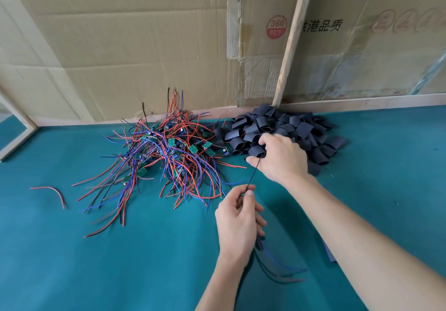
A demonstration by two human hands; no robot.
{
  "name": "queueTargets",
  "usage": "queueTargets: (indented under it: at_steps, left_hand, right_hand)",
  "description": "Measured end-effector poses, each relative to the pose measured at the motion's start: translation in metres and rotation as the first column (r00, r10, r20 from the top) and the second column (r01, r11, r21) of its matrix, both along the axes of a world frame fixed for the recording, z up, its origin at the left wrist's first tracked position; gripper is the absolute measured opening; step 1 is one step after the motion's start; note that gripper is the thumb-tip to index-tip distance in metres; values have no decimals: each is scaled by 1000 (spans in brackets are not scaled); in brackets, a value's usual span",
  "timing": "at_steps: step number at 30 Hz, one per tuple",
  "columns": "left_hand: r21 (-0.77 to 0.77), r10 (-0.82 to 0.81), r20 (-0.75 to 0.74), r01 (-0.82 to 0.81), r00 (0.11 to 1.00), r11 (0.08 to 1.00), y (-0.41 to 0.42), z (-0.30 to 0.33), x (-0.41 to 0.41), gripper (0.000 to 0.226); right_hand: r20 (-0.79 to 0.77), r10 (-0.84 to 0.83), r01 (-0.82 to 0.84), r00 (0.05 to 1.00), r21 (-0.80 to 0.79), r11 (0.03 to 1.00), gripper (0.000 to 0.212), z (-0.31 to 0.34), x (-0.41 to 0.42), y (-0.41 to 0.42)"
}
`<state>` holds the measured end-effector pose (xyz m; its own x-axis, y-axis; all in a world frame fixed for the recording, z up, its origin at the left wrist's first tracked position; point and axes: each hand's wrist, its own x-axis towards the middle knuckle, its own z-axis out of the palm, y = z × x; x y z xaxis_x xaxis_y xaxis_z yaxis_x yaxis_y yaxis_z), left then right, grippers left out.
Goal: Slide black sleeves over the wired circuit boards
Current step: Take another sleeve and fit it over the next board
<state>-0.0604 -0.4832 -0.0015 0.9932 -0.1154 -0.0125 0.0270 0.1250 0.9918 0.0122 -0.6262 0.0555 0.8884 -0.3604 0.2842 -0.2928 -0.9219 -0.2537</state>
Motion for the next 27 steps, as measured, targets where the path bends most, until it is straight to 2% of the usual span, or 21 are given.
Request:
queueTargets:
  at_steps: [2,4,7,9,10,12,14,17,18,21,22,24,27]
  left_hand:
    - [-1,7,1,-7,1000,1000,-1,0,0,17]
    - [-2,9,6,-9,1000,1000,0,0,1,17]
    - [1,20,14,-20,1000,1000,1,0,3,16]
    - [3,31,23,-31,999,1000,0,0,4,16]
    - [4,34,31,-34,999,999,0,0,4,16]
    - [32,35,64,-37,997,999,-1,-1,4,19]
    - [102,33,96,-43,995,994,0,-3,3,22]
    - [176,12,144,-38,990,984,1,-5,2,19]
    - [189,-4,154,-25,988,982,1,-5,2,19]
    - [206,-61,171,25,983,978,-2,-3,0,27]
    - [236,-70,179,26,981,971,-4,-4,-1,28]
    - [299,-56,203,-7,978,954,-8,-6,-1,32]
    - [326,-15,207,-55,978,944,-11,-7,0,40]
  right_hand:
    - [26,-15,17,1000,-79,997,42,-9,7,6]
    - [77,-25,28,997,-35,999,28,-10,7,6]
    - [243,-95,26,965,273,962,16,-3,-11,1]
    - [407,-148,-57,901,449,892,11,-1,-36,5]
    - [438,-146,-112,887,512,852,11,-3,-50,12]
    - [386,-58,-205,921,605,769,14,-13,-74,30]
    - [296,29,-230,955,673,703,21,-26,-91,44]
    - [302,45,-255,952,706,661,24,-34,-101,43]
    - [297,51,-268,953,757,596,21,-33,-102,40]
    - [280,76,-290,957,908,303,20,-26,-103,31]
    - [270,82,-283,959,911,301,22,-26,-103,29]
    - [259,69,-267,963,894,361,25,-26,-103,27]
    - [260,66,-265,963,883,386,27,-29,-103,24]
